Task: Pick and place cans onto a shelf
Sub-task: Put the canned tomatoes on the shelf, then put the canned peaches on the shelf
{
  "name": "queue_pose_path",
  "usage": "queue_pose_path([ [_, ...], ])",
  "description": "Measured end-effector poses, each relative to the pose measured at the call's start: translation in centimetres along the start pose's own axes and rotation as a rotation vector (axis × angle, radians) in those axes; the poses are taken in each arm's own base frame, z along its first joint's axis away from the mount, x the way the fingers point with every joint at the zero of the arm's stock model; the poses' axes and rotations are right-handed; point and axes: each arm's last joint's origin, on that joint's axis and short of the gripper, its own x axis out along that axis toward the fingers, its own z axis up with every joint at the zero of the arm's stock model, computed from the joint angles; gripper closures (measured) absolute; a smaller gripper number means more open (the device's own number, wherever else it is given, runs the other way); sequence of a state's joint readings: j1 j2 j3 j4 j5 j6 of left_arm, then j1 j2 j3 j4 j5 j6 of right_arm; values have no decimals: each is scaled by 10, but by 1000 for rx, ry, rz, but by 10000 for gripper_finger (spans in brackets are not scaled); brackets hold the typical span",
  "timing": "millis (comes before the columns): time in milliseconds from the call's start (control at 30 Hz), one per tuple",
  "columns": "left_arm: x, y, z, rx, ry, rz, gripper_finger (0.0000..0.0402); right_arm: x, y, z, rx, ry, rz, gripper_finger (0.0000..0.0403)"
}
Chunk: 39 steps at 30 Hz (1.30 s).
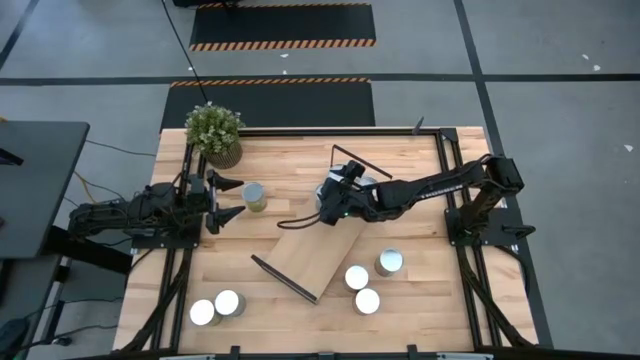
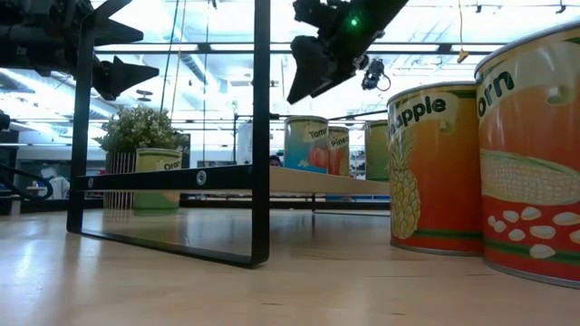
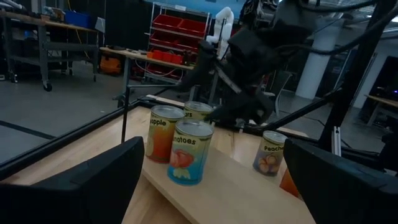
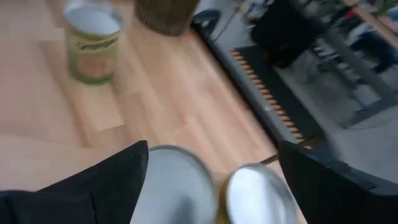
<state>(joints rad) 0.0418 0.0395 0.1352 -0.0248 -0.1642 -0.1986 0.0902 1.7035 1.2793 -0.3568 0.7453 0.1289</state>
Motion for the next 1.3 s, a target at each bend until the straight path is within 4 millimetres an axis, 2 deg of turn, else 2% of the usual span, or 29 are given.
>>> queue_pose_path([
  [167,0,0,0,-2,-4,-1,10,2,0,0,-8,11,79,41],
  [367,0,0,0,-8,-4,-1,10,-2,16,-2,-126,-20,121,41],
  [633,1,0,0,-8,-2,0,10,17,30,-14,-273,9,-24,41],
  [800,4,0,-3,-13,33,7,10,16,27,-12,-270,2,-48,41],
  [933,7,0,-5,-6,55,29,10,9,26,-3,-238,-59,-33,41],
  [1133,12,4,-12,18,118,144,10,0,25,14,-222,-89,107,41],
  [1300,18,4,-16,16,154,157,10,-16,34,23,-245,-54,412,41],
])
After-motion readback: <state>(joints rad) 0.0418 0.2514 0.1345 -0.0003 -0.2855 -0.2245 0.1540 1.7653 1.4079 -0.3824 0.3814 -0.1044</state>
